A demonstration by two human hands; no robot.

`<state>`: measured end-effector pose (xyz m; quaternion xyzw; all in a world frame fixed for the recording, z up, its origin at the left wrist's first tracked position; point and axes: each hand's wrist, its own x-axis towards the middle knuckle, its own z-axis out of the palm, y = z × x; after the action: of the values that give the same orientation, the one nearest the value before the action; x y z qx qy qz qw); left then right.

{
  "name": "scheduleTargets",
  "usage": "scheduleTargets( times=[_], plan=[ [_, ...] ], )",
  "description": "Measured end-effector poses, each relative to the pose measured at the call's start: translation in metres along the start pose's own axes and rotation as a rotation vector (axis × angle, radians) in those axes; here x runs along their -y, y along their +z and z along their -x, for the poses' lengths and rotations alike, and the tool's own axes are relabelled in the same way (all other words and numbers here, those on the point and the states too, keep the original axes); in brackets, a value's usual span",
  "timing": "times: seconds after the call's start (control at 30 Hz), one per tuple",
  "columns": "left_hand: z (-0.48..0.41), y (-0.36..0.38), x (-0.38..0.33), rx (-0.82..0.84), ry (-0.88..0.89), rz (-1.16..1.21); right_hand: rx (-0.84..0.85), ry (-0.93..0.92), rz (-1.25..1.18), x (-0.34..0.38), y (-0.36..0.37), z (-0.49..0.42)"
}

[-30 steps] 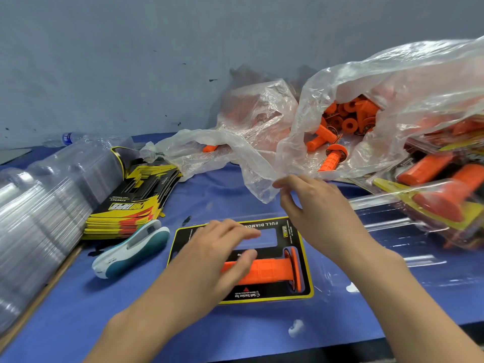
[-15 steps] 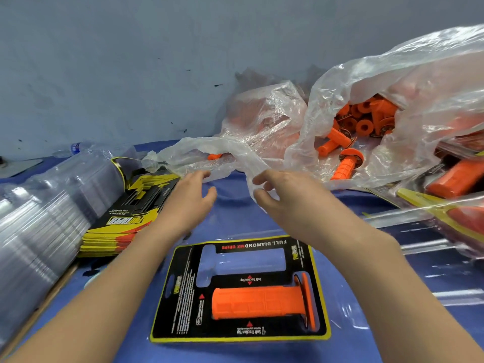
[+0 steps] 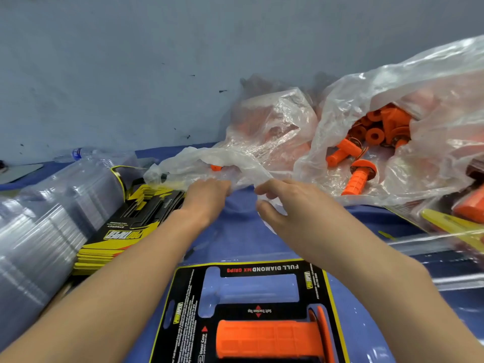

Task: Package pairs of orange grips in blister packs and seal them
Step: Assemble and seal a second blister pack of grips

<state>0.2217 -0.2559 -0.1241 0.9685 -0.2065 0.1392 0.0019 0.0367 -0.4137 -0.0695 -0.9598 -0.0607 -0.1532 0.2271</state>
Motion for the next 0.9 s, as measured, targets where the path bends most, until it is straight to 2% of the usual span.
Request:
scheduleTargets(
  times=[0.07, 0.1, 0.17, 0.23, 0.27, 0.33, 0.37, 0.4, 0.47, 0.5, 0.53, 0.67, 0.77, 0.83, 0.9],
  plan=[
    [0.011, -0.012, -0.013, 0.036, 0.006, -0.032, 0.011, -0.024, -0.038, 0.01, 0.007, -0.003],
    [0.016, -0.015, -0.021, 0.047, -0.007, 0.03, 0.038, -0.039, -0.049, 0.016, 0.013, -0.008],
    [0.026, -0.016, -0.033, 0.089, -0.088, 0.403, 0.111, -0.054, -0.034, 0.027, 0.026, -0.023],
    [0.037, -0.014, -0.036, 0.019, -0.049, 0.636, 0.142, -0.046, 0.016, 0.034, 0.035, -0.042],
    [0.04, -0.014, -0.034, -0.021, 0.017, 0.555, 0.129, -0.039, 0.041, 0.035, 0.037, -0.053],
    [0.046, -0.018, -0.031, 0.132, -0.039, 0.443, 0.106, -0.014, 0.109, 0.032, 0.038, -0.072],
    [0.044, -0.019, -0.026, 0.156, -0.007, 0.33, 0.12, -0.013, 0.141, 0.03, 0.037, -0.082],
    [0.041, -0.021, -0.019, 0.227, 0.039, 0.334, 0.154, -0.011, 0.168, 0.028, 0.037, -0.09],
    [0.028, -0.027, -0.002, 0.349, 0.129, 0.527, 0.229, 0.005, 0.213, 0.026, 0.039, -0.105],
    [0.017, -0.027, 0.008, 0.317, 0.124, 0.615, 0.251, 0.011, 0.237, 0.025, 0.041, -0.111],
    [0.005, -0.025, 0.018, 0.261, 0.079, 0.658, 0.256, 0.013, 0.265, 0.024, 0.043, -0.116],
    [-0.052, -0.003, 0.034, 0.132, 0.004, 0.422, 0.325, 0.044, 0.318, 0.014, 0.057, -0.128],
    [-0.08, 0.016, 0.028, 0.095, -0.053, 0.478, 0.454, 0.068, 0.383, 0.009, 0.066, -0.133],
    [-0.093, 0.023, 0.022, 0.077, -0.263, 0.535, 0.488, 0.05, 0.41, 0.006, 0.069, -0.135],
    [-0.1, 0.027, 0.018, 0.131, -0.507, 0.428, 0.495, 0.013, 0.419, 0.001, 0.073, -0.137]
  ],
)
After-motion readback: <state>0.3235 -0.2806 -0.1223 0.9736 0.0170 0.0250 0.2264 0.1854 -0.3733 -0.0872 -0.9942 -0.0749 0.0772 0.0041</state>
